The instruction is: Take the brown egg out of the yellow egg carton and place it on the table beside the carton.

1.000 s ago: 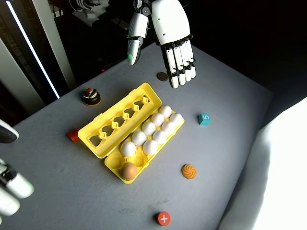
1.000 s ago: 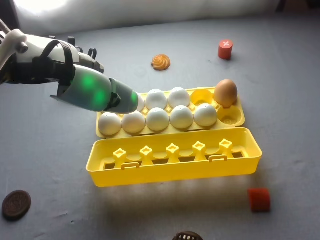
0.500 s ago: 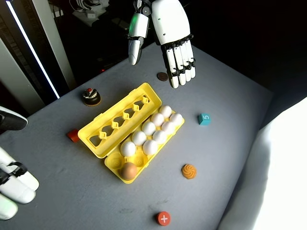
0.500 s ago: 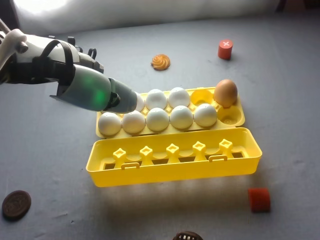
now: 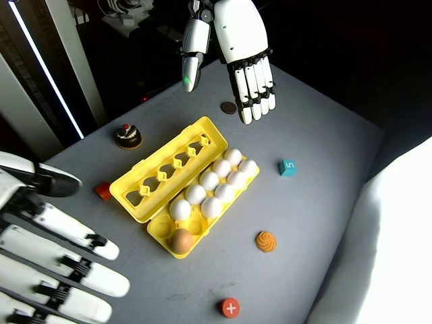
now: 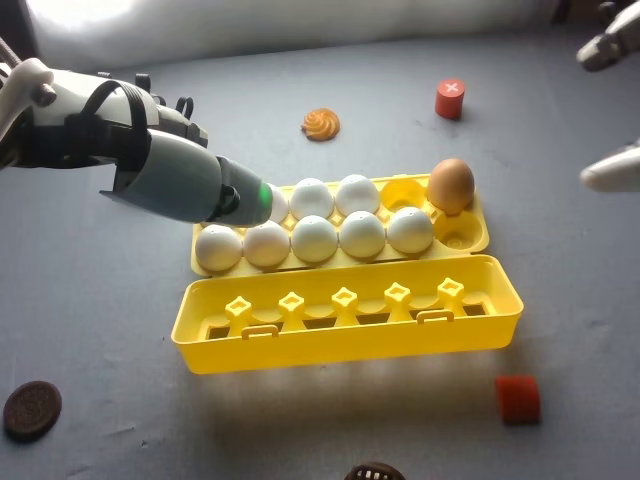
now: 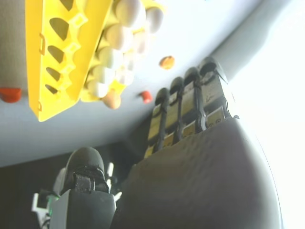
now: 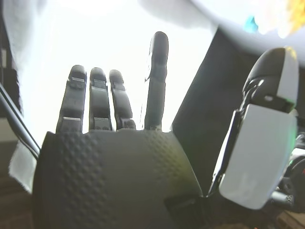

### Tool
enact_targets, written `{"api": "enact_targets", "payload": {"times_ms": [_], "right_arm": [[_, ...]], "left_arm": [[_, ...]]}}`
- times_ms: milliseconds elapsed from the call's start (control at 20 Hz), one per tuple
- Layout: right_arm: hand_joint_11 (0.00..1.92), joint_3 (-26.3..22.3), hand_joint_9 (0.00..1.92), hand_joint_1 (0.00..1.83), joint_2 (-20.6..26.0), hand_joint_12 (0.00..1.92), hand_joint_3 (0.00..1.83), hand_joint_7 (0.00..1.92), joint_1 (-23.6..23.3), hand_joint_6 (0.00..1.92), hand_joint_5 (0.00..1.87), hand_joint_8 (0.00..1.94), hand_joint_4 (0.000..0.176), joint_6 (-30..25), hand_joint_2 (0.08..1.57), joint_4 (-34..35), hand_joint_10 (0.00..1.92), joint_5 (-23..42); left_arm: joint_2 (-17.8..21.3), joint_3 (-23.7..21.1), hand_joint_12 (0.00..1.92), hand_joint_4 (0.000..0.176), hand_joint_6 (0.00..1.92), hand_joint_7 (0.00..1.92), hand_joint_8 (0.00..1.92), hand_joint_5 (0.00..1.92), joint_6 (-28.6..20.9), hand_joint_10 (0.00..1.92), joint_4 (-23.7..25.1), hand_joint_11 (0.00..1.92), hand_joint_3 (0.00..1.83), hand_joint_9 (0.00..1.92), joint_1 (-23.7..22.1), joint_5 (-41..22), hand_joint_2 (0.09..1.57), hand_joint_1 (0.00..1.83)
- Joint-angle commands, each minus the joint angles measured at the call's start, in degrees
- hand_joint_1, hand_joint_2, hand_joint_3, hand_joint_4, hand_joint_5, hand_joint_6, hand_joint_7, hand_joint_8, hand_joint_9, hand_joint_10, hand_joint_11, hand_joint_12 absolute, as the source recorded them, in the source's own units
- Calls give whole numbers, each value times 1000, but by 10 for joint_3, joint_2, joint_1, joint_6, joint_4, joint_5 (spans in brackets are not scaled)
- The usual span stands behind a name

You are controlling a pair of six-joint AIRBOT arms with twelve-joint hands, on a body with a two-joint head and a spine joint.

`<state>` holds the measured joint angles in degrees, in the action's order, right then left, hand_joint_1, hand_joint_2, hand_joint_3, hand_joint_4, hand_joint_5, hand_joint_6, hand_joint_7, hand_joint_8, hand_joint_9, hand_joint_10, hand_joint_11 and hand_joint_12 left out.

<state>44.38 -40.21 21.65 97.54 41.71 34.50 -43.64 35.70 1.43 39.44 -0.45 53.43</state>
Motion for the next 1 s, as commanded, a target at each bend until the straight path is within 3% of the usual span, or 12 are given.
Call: {"api": "enact_targets", "payload": {"times_ms": [0,100,150,250,300,400,450,500,600,700,900,950], "right_arm": [[0,10,0,668,-5,0,0,0,-6,15,793,0,95,-18,704,-27,0,61],[0,41,0,663,-36,0,3,0,4,7,780,0,97,-58,731,-65,0,61],[0,56,0,651,-49,0,5,0,11,13,798,0,112,-69,736,-82,0,61],[0,83,0,647,-77,0,4,0,21,12,799,0,112,-78,736,-84,0,58],[0,97,0,656,-90,0,3,0,26,8,792,0,101,-81,734,-84,0,53],[0,130,0,606,-118,0,10,0,34,0,762,0,117,-81,751,-90,0,24],[0,145,0,638,-131,0,2,0,38,11,788,0,113,-81,737,-92,0,24],[0,159,0,656,-143,0,3,0,42,19,811,0,96,-81,740,-92,0,24],[0,189,0,651,-169,0,0,0,48,32,858,0,126,-82,717,-92,0,24],[0,212,0,658,-190,0,1,0,50,27,861,0,108,-82,732,-92,0,23],[0,244,0,684,-227,0,0,0,51,30,907,0,104,-90,712,-108,0,21],[0,253,0,700,-235,0,0,0,51,36,929,0,95,-94,715,-114,0,21]], "left_arm": [[4,1,3,0,5,65,7,82,-1,7,32,7,8,32,-7,-24,1164,0],[4,1,7,0,7,77,10,92,-1,10,32,16,9,43,-7,-24,1169,0],[4,1,7,0,5,76,9,88,-1,9,32,16,9,42,-7,-24,1170,0],[4,1,8,0,6,78,8,93,-1,8,32,16,7,44,-7,-24,1168,0],[4,1,2,0,3,73,5,88,-1,4,32,3,7,35,-7,-24,1169,0],[4,1,4,0,4,78,6,93,-1,6,32,6,7,43,-7,-24,1171,0],[4,1,5,0,2,75,4,88,-1,5,32,7,6,43,-7,-24,1170,0],[4,1,0,0,0,63,0,78,-1,0,32,1,4,29,-7,-24,1167,0],[4,1,3,0,3,71,4,82,-1,5,32,6,7,40,-7,-24,1174,0],[4,1,1,0,0,62,0,75,-1,1,32,2,6,32,-7,-24,1175,0],[4,1,4,0,4,56,2,73,-1,3,32,8,4,27,-7,-24,1172,0],[4,1,5,0,9,67,6,86,-1,5,32,10,5,34,-7,-24,1176,0]]}}
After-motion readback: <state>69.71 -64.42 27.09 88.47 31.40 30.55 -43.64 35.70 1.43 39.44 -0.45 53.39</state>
